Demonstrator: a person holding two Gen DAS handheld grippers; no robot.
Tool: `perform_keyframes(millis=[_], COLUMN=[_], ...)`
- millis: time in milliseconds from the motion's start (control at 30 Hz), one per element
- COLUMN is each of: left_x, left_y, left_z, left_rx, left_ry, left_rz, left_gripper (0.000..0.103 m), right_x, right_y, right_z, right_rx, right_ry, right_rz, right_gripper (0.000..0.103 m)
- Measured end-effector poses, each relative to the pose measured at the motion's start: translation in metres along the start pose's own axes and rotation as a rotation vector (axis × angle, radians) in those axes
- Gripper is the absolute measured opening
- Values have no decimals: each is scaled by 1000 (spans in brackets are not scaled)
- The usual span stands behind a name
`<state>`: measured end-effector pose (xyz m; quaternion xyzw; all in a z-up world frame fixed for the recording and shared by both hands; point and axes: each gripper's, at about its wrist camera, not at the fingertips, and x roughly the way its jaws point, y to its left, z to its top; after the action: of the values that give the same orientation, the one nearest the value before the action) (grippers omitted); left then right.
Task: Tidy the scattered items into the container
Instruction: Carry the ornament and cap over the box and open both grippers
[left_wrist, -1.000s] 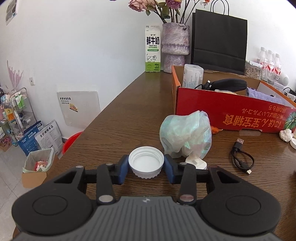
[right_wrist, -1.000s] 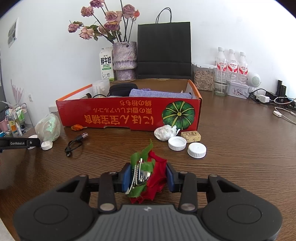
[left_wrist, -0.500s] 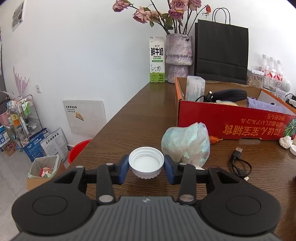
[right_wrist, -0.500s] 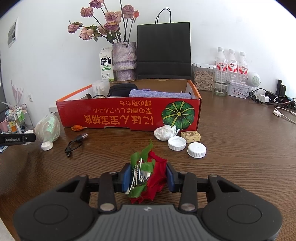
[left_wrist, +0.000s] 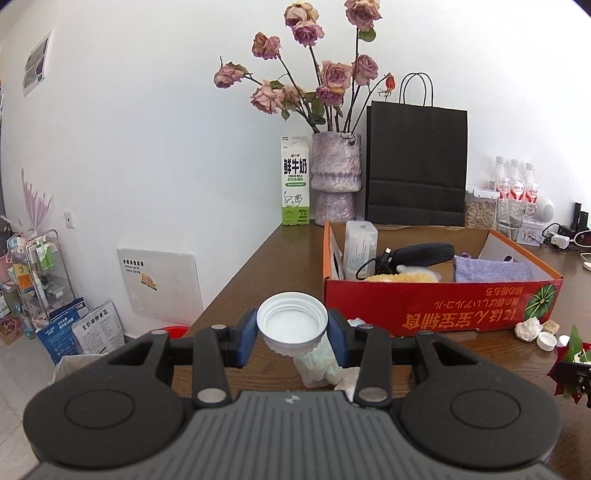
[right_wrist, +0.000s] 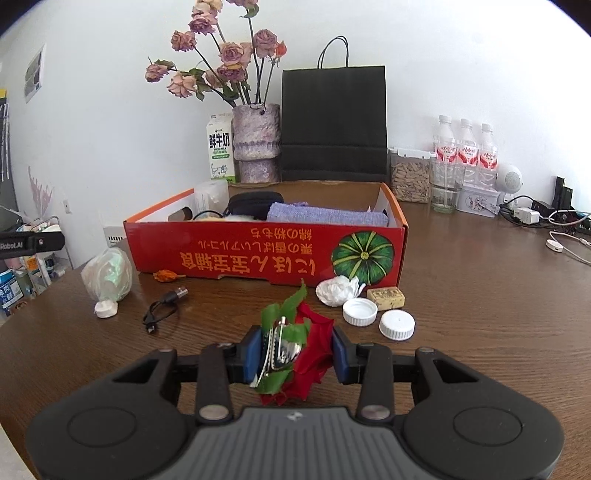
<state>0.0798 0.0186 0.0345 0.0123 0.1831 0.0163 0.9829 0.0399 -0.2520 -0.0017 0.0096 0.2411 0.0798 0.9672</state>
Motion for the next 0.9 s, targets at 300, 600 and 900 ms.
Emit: perform_keyframes(millis=[300,600,900], left_x=[-4,7,43], left_y=[-26,-58,-86], left_z=[22,44,74], left_rx=[8,5,-39], left_ry=[-63,-106,-134], left_rz=[-70,-129,-133], left_gripper=[41,41,41], right_x=[-9,5,39], right_y=[6,6,-11], right_z=[38,75,118], right_rx=[-32,-28,34], right_ry=[-109,-182,-250], right_rz=[7,13,2], right_gripper=[37,37,37])
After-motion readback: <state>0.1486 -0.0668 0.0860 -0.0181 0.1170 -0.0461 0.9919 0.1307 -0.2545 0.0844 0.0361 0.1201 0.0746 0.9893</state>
